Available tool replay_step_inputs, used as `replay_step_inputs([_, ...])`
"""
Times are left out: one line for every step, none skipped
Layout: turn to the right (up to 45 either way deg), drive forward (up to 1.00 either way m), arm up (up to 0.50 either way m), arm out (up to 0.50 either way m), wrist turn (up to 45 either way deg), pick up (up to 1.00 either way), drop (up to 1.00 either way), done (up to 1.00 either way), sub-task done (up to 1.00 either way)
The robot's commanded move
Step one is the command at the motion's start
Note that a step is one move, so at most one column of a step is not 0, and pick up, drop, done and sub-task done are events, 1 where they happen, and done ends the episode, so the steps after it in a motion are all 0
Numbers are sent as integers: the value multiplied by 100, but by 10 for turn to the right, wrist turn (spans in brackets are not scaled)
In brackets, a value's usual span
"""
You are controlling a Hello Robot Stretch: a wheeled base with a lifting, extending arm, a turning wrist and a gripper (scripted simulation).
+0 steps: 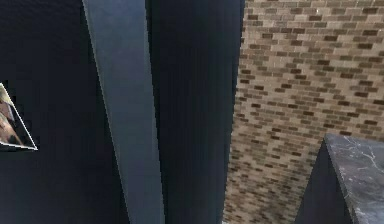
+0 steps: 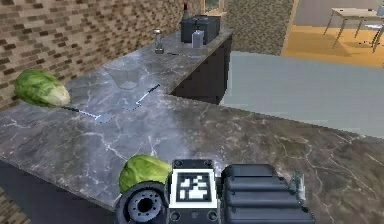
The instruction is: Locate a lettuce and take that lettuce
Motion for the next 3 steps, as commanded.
replay_step_inputs([0, 0, 0, 0, 450, 0, 0, 0, 0])
replay_step_inputs([0, 0, 0, 0, 450, 0, 0, 0, 0])
replay_step_inputs([0, 0, 0, 0, 360, 0, 0, 0, 0])
